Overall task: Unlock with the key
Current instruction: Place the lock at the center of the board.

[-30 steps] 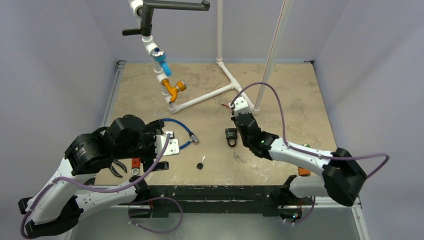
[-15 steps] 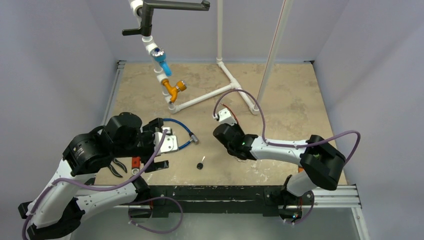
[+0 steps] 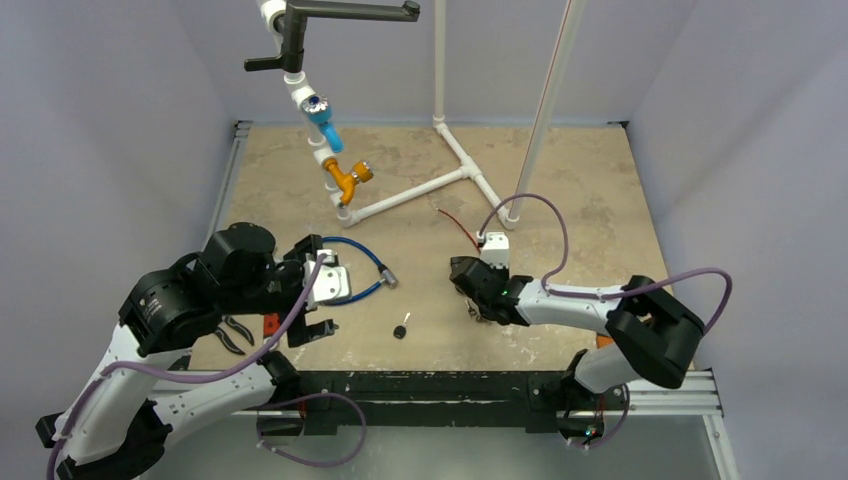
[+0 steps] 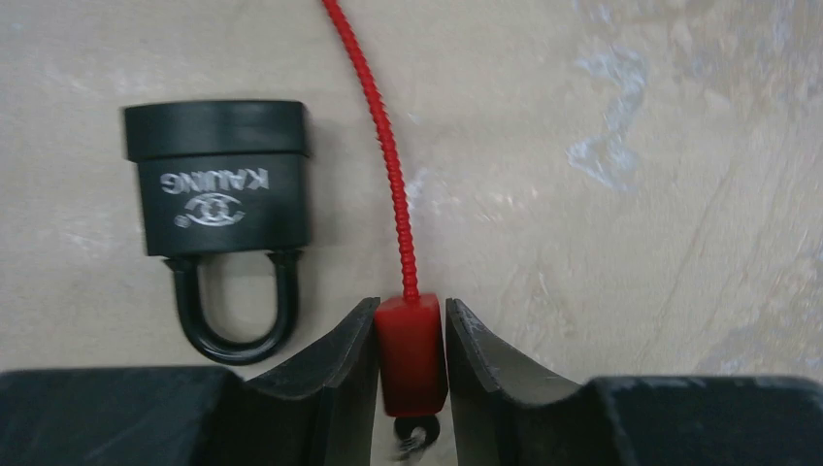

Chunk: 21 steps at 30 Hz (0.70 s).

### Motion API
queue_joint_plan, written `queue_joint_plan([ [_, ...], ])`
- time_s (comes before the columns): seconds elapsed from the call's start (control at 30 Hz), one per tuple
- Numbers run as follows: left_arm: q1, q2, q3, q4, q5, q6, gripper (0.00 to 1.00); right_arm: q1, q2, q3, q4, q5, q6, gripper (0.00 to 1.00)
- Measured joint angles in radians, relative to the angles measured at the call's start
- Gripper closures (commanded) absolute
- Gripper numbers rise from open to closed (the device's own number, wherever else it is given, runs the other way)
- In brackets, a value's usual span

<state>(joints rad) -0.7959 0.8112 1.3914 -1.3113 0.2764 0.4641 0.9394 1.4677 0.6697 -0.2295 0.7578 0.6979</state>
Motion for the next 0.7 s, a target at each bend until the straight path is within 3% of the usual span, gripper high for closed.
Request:
queue_joint_plan([
  [0.13, 0.011, 0.000, 0.013, 0.000, 0.019, -0.002, 0.00, -0.045, -0.092, -0.100, -0.004, -0.059, 0.119, 0.47],
  [0.3, 0.024, 0.000, 0.029, 0.001, 0.049, -0.010, 0.00, -0.070, -0.133, -0.121, -0.013, -0.084, 0.191, 0.32],
  [0.43, 0.035, 0.000, 0.032, 0.001, 0.068, -0.017, 0.00, -0.070, -0.147, -0.117, -0.030, -0.094, 0.195, 0.31],
  [0.7, 0.042, 0.007, 0.044, 0.001, 0.056, -0.023, 0.00, -0.075, -0.263, -0.040, -0.069, -0.085, 0.146, 0.39],
])
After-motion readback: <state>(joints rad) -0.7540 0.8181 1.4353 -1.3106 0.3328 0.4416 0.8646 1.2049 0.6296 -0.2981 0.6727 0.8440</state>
